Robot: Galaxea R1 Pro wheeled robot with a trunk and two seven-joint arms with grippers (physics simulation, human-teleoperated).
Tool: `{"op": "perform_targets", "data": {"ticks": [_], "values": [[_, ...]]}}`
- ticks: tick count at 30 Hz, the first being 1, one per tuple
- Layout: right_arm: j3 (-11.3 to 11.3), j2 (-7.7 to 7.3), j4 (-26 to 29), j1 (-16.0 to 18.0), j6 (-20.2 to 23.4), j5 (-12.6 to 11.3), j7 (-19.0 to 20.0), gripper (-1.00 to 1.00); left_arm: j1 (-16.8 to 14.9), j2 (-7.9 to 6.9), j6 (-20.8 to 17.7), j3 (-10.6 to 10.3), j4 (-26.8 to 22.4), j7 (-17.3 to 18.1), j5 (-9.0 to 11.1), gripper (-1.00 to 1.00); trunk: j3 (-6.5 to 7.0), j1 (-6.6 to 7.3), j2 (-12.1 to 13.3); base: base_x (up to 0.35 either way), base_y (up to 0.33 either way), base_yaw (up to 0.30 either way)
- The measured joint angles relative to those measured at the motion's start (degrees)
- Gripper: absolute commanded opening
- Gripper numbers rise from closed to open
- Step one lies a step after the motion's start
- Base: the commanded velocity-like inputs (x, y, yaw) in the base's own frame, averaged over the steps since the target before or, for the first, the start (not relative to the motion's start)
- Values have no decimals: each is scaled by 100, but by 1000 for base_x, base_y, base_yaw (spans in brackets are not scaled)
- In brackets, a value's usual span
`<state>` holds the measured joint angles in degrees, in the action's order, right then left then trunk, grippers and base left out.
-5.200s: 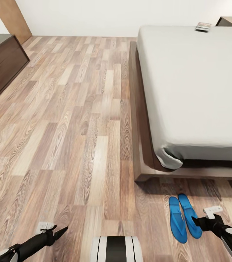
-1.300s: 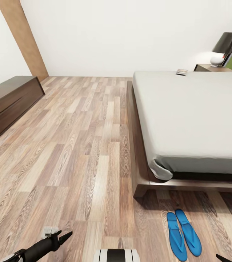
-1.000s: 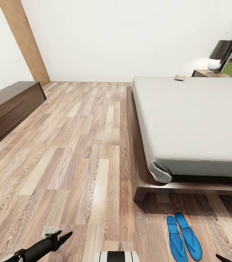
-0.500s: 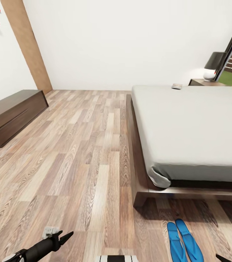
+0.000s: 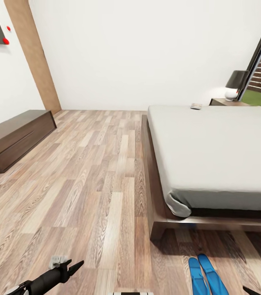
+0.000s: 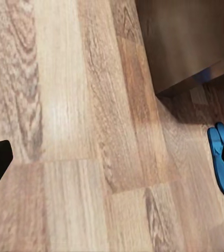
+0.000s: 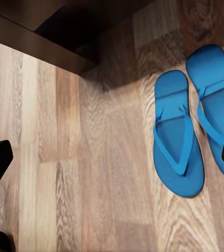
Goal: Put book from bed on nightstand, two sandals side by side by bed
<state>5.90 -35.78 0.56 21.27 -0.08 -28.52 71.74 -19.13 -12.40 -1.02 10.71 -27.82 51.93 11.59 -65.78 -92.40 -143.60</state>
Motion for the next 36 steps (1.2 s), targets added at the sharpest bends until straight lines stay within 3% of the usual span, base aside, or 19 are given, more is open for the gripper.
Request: {"op": "perform_targets", "data": {"ticks": [8, 28, 36], "values": [[0, 0, -7, 0, -31, -1, -8, 100, 0, 0, -1, -5, 0, -220, -6, 100, 177, 21, 11, 0, 0, 0], [0, 2, -8, 3, -56, -1, -8, 100, 0, 0, -2, -8, 0, -235, 0, 100, 620, 75, 43, 0, 0, 0], [2, 4, -8, 4, -56, -2, -8, 100, 0, 0, -1, -8, 0, -235, 1, 100, 764, 250, 363, 0, 0, 0]]}}
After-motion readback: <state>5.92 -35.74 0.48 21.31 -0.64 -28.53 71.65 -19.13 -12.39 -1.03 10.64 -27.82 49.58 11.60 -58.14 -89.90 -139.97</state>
